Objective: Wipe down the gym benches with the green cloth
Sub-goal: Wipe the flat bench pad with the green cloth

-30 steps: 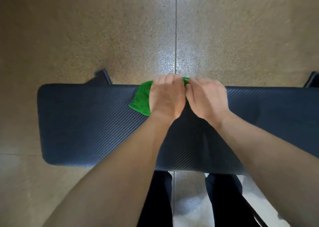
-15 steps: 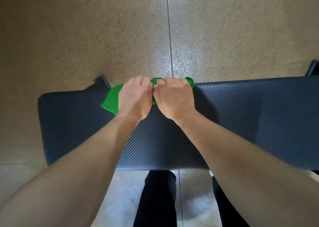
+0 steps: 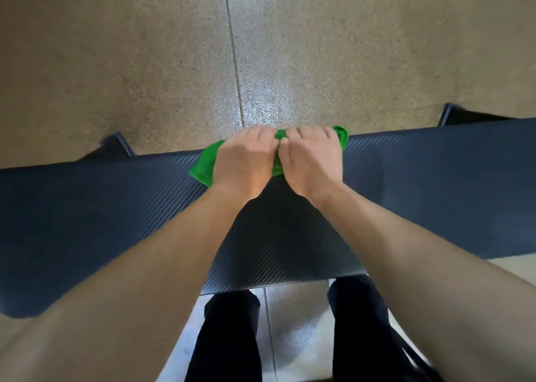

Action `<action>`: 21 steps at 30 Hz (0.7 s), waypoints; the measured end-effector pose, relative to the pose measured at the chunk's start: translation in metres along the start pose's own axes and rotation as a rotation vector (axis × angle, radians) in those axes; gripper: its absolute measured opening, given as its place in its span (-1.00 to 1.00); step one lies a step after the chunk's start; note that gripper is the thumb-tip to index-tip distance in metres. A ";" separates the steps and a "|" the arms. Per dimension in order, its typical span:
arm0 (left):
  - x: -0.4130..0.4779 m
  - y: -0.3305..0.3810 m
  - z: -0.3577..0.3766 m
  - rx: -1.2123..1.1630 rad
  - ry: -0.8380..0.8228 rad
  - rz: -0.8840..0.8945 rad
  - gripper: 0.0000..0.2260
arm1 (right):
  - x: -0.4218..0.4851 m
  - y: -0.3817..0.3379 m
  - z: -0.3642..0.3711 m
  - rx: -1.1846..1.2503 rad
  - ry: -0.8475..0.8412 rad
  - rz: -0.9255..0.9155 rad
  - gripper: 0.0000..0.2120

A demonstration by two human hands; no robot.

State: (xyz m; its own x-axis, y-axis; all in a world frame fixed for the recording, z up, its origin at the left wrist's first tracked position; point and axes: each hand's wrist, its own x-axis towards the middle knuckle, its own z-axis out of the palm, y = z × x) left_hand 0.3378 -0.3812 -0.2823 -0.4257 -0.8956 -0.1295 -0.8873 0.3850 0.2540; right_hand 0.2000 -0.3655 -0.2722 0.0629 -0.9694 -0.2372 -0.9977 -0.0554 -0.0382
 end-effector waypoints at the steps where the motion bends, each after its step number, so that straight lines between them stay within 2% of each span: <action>1: -0.005 -0.012 -0.005 0.017 -0.022 -0.036 -0.76 | 0.002 -0.017 0.001 0.014 -0.014 0.004 -0.65; 3: -0.015 -0.032 -0.013 0.013 -0.069 -0.088 -0.73 | 0.004 -0.044 0.004 0.103 0.001 0.020 -0.56; 6: -0.020 -0.035 -0.010 0.020 0.041 -0.087 -0.74 | 0.002 -0.045 0.012 0.122 0.121 -0.021 -0.59; 10: -0.003 0.021 0.013 0.113 0.067 -0.225 -0.85 | -0.004 0.016 0.015 0.067 0.224 -0.142 -0.66; 12: 0.016 0.060 0.026 0.081 0.074 -0.222 -0.83 | -0.007 0.059 0.014 0.052 0.137 -0.150 -0.66; 14: 0.033 0.100 0.035 0.028 0.150 -0.199 -0.82 | -0.011 0.105 0.009 0.052 0.060 -0.124 -0.65; 17: 0.046 0.132 0.039 0.016 0.232 -0.157 -0.86 | -0.016 0.143 0.002 0.014 0.053 -0.073 -0.63; 21: 0.037 0.097 0.035 -0.037 0.142 0.064 -0.81 | -0.014 0.109 0.008 -0.002 0.010 0.118 -0.61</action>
State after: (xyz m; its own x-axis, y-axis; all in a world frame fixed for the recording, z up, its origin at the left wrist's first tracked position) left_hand 0.2292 -0.3695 -0.2960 -0.4493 -0.8931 0.0239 -0.8510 0.4359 0.2928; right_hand 0.0905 -0.3562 -0.2810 -0.0549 -0.9715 -0.2304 -0.9983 0.0584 -0.0083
